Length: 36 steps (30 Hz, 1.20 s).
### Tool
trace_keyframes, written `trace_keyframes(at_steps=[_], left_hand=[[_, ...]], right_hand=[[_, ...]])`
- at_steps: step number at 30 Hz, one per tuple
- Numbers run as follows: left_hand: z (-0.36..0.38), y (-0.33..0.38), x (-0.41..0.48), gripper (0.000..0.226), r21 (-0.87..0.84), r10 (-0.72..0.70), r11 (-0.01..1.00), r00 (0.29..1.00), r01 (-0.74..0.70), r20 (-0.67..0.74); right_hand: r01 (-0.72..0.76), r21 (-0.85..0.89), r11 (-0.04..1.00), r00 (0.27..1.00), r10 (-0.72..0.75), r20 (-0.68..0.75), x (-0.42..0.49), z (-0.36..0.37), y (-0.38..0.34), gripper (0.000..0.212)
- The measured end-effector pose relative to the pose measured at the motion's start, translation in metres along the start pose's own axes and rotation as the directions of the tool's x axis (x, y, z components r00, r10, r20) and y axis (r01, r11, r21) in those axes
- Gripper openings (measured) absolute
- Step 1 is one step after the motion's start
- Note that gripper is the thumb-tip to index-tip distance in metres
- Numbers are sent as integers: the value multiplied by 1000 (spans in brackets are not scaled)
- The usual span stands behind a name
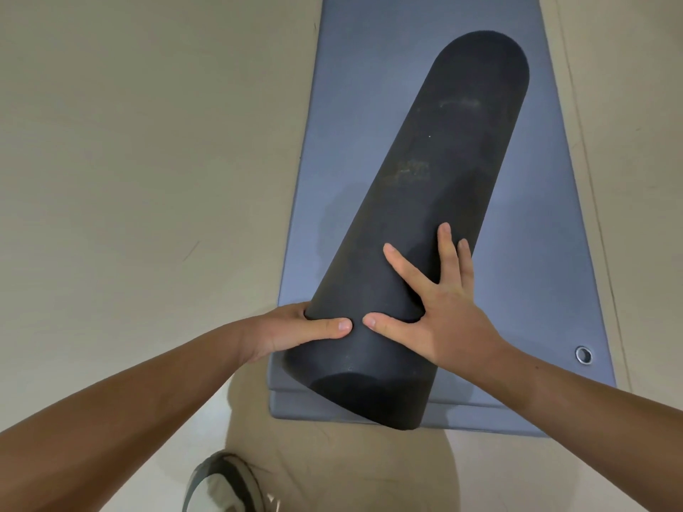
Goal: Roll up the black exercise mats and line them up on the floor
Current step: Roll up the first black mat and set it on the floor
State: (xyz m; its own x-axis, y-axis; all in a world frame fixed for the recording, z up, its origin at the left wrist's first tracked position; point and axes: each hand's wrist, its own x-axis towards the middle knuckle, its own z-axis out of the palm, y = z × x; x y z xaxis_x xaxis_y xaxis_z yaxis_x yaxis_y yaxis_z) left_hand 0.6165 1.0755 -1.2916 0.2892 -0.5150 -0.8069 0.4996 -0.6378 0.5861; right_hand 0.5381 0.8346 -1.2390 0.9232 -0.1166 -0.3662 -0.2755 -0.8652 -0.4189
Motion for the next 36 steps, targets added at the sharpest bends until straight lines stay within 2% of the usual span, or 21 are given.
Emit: trace_keyframes(at_steps=[3,6,8,10,12,20,24,28,32,36], left_hand=[[2,4,-3,78,72,-14,997,1000,13,16],[7,-1,0,109,175,-32,982,977,70,-212],[12,-5,2,101,148,21,989,964,19,-265],[18,-6,-4,81,-19,35,999,978,-40,-208],[20,-6,-11,70,-113,36,992,988,-54,-152],[21,2,-14,63,-163,30,986,996,-43,-81],[27,8,-22,64,-164,43,985,998,-50,-43],[32,12,-28,68,-171,72,980,987,-97,-144],[38,12,-40,59,-246,90,960,980,-133,-177],[33,-17,-68,62,-336,93,927,969,-169,-230]], right_hand=[[-18,19,1000,1000,17,18,-5,-3,3,98],[-6,70,998,1000,6,-2,-11,-1,8,99],[-5,61,998,999,8,-37,-10,-1,10,101],[-2,60,998,998,5,-59,-10,0,9,103],[4,70,998,998,0,-55,-11,1,7,103],[-53,171,984,999,53,4,-18,6,6,105],[-66,278,958,997,72,-11,-20,4,14,103],[-68,337,939,998,69,8,-19,-1,15,101],[-71,365,928,997,57,49,-19,-9,9,101],[9,321,947,990,-53,130,-14,-8,-22,101]])
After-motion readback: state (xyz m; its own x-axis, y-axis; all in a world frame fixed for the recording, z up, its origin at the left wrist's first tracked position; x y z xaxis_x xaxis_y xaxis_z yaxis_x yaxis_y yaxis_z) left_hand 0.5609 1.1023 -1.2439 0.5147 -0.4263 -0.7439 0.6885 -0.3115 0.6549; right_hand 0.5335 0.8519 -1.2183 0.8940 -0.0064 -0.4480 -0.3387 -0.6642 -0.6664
